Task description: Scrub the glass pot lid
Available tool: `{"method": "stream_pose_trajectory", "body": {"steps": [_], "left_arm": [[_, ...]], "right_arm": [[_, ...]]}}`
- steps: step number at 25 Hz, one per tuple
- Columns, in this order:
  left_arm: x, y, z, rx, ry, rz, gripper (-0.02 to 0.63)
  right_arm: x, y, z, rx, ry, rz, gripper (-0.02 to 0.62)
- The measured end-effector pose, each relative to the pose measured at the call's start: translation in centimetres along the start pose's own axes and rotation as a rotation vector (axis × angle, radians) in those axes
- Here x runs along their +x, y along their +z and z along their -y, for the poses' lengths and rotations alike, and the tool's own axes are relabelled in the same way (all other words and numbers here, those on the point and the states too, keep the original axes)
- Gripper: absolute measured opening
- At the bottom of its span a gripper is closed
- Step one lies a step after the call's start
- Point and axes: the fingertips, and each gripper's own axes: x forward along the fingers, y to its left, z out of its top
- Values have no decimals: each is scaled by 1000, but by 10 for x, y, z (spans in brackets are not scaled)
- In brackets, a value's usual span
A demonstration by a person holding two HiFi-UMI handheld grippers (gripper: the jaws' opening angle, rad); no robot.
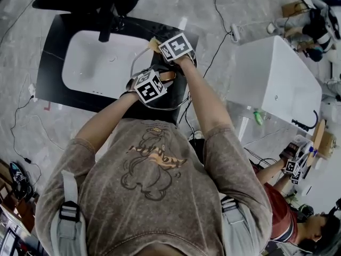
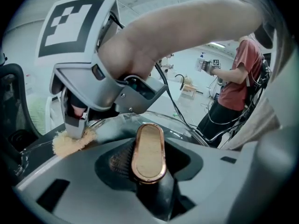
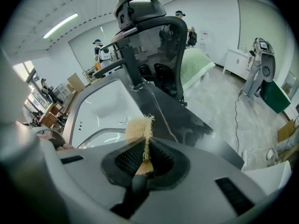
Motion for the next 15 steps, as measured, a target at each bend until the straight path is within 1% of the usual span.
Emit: {"method": "stream_pose_trajectory", "body": {"steps": [5,10,13,15], "left_arm": [[-3,-2,5,3,4,6,182],[-3,0,0,2,5,8,181],[-3,0,-2,2,4,11,181],[-3,0,-2,3,6,12,181]], "right_arm": [[5,6,-25,-94,66,11,37],[14,14,-52,-208,184,3,37],[19,17,-65,-290,234,-8,37],[20,16,-73,-327,272,-12,37]]}}
